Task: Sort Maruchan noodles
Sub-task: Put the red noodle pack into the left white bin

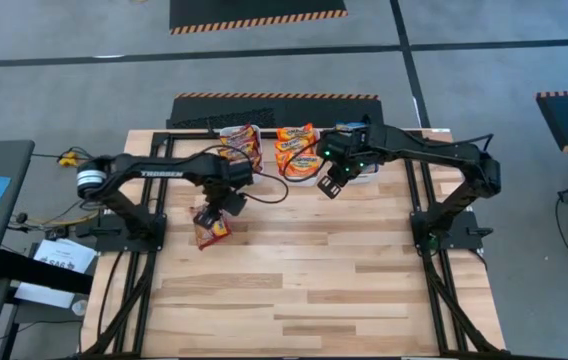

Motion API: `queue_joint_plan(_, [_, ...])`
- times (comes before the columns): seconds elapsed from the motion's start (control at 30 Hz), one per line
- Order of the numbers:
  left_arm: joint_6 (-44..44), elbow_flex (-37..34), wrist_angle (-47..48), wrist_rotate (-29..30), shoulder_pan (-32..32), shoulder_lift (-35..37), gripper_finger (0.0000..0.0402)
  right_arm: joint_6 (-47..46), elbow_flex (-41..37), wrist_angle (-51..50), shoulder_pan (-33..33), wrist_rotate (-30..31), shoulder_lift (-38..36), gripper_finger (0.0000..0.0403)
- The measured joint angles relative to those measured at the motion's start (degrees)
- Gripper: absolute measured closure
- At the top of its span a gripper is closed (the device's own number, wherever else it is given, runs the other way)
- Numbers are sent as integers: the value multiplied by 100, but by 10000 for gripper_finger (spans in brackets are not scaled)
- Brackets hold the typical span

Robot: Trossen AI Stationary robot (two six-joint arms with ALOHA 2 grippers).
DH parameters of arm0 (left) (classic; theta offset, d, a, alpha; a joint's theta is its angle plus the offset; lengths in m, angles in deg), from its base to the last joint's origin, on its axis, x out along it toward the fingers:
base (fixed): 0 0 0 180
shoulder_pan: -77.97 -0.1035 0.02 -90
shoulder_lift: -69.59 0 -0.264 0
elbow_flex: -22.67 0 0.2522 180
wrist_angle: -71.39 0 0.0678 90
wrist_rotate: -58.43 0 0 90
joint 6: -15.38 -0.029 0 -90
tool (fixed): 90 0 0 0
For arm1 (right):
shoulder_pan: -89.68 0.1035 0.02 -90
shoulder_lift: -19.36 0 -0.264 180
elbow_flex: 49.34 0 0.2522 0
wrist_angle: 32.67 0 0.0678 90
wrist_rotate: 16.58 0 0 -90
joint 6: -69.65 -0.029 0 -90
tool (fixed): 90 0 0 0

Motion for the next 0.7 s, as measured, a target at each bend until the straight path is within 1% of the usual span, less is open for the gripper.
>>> queue_joint_plan(0.13, [-167, 250, 222, -112, 0, -354, 227, 154, 0, 2, -8, 0, 0, 310])
queue_joint_plan(0.23, [-227, 334, 267, -366, 0, -563, 227, 213, 0, 2, -27, -2, 0, 310])
queue_joint_plan(0.47, [-335, 339, 426, -318, 0, -1142, 230, 317, 0, 2, -34, -4, 0, 310])
queue_joint_plan(0.7, [-176, 339, 398, -485, 0, -1317, 244, 532, 0, 2, -34, -19, 0, 310])
